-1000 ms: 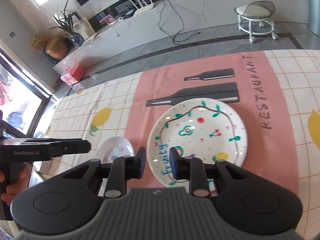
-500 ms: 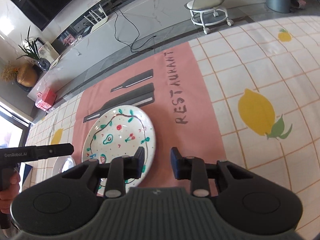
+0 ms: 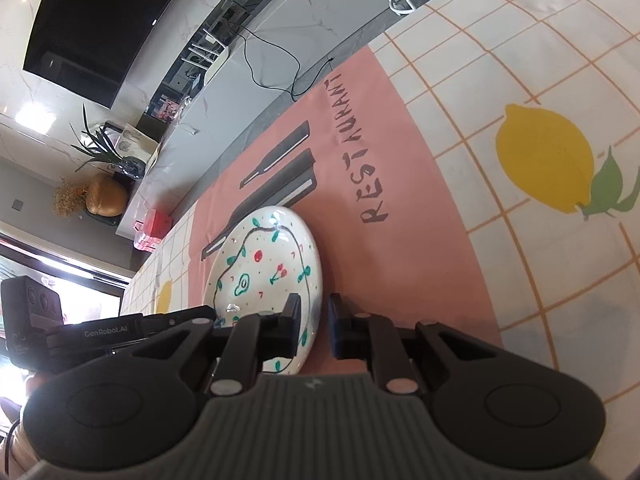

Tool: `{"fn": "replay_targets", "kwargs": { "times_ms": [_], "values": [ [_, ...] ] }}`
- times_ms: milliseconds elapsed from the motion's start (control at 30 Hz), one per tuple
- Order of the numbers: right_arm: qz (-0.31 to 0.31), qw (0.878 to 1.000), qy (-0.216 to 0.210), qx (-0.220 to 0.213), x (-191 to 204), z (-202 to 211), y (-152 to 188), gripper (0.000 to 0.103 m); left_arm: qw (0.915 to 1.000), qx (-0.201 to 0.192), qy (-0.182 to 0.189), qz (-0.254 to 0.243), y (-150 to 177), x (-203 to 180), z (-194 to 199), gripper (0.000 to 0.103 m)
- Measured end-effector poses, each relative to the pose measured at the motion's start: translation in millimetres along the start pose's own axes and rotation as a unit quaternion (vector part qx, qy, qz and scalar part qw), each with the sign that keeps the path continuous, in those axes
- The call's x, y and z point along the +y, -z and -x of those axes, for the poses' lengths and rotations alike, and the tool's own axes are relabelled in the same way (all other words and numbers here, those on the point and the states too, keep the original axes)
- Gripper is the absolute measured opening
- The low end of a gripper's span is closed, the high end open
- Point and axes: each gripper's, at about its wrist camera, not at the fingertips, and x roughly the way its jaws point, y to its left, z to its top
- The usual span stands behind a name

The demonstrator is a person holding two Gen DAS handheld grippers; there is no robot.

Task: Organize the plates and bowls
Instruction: 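Carry the painted plate toward the table edge and lower it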

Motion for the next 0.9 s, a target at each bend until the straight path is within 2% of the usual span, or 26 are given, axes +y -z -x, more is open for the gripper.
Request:
{"fn": "replay_targets", "kwargs": {
  "times_ms": [133, 400, 700, 900],
  "values": [
    [-0.010, 1.000, -0.004, -0.008, -3, -1, 2, 0.004, 0.9999, -0.003, -0.004, 0.011, 1, 0, 1, 0.014],
    [-0.025, 1.000, 0.005, -0.006, -5, 12, 8, 0.004, 0.9994, -0.005, -0.024, -0.022, 10, -29, 16, 0.013],
    [-0.039, 0.999, -0.009, -0.031, -11, 69, 29, 0.004, 0.9981, -0.016, -0.032, -0.051, 35, -81, 53, 0.013],
    [-0.047, 0.998, -0.020, -0.047, -18, 116, 55, 0.005, 0.9966, -0.023, -0.045, -0.066, 74, -126, 81, 0.013]
  ]
}}
